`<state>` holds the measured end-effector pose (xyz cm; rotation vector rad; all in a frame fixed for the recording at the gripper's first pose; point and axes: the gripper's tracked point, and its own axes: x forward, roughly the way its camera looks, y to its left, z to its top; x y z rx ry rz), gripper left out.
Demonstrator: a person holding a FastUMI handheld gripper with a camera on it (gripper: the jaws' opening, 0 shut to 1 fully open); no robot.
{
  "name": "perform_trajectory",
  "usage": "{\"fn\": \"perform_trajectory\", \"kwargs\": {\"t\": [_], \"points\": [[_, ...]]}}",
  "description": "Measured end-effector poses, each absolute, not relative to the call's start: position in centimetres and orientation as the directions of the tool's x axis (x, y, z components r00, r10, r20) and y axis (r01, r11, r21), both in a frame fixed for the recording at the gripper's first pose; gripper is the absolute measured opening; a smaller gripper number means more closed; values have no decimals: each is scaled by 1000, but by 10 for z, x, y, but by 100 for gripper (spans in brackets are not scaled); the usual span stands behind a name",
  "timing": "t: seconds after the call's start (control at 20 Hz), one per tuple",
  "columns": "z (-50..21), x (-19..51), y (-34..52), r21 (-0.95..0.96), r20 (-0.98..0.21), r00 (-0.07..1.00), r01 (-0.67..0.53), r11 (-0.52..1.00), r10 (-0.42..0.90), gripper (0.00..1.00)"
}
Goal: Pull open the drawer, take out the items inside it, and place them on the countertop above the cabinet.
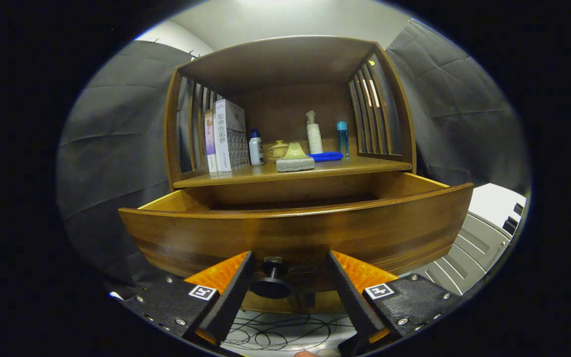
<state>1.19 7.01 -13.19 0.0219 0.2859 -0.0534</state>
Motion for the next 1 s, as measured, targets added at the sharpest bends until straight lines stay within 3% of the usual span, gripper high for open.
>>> {"fn": "perform_trajectory", "kwargs": {"t": [1.0], "points": [[-135,88,64,4,-274,957,106,994,-101,92]]}}
